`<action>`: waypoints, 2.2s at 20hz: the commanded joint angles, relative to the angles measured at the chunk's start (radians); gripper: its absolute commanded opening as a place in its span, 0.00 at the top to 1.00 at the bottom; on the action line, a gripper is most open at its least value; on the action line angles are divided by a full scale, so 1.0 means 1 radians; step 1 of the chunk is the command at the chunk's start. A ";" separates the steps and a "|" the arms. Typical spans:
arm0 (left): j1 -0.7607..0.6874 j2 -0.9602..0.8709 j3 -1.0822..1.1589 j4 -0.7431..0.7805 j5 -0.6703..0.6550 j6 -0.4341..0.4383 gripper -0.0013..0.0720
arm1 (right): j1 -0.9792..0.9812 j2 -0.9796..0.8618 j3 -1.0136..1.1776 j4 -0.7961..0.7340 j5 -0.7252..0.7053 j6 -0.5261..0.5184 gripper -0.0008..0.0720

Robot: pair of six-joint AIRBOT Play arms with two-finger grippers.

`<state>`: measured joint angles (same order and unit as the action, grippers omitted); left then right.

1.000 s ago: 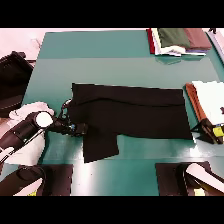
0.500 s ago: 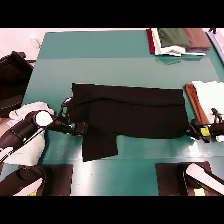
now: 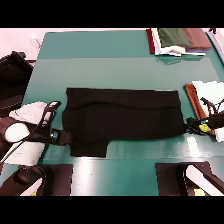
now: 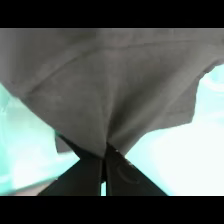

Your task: Fold the shirts.

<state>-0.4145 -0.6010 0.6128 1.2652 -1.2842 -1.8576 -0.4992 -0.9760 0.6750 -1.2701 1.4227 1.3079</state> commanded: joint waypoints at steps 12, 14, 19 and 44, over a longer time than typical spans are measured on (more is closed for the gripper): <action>0.228 -0.199 0.145 0.204 0.338 -0.002 0.95 | 0.295 -0.095 0.287 -0.109 -0.089 0.171 0.96; 0.261 -0.322 0.224 0.171 0.367 0.097 0.95 | 0.319 -0.203 0.377 -0.109 -0.089 0.175 0.96; 0.262 -0.596 0.397 0.167 0.436 0.138 0.95 | 0.340 -0.411 0.547 0.019 -0.102 0.175 0.96; -0.040 -0.850 0.610 -0.152 0.517 0.183 0.95 | 0.097 -0.658 0.373 0.520 -0.120 -0.289 0.90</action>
<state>-0.4126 -1.3849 1.1675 1.1435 -0.7780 -1.6733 -0.4496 -1.6470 1.0466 -0.7712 1.3373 1.0634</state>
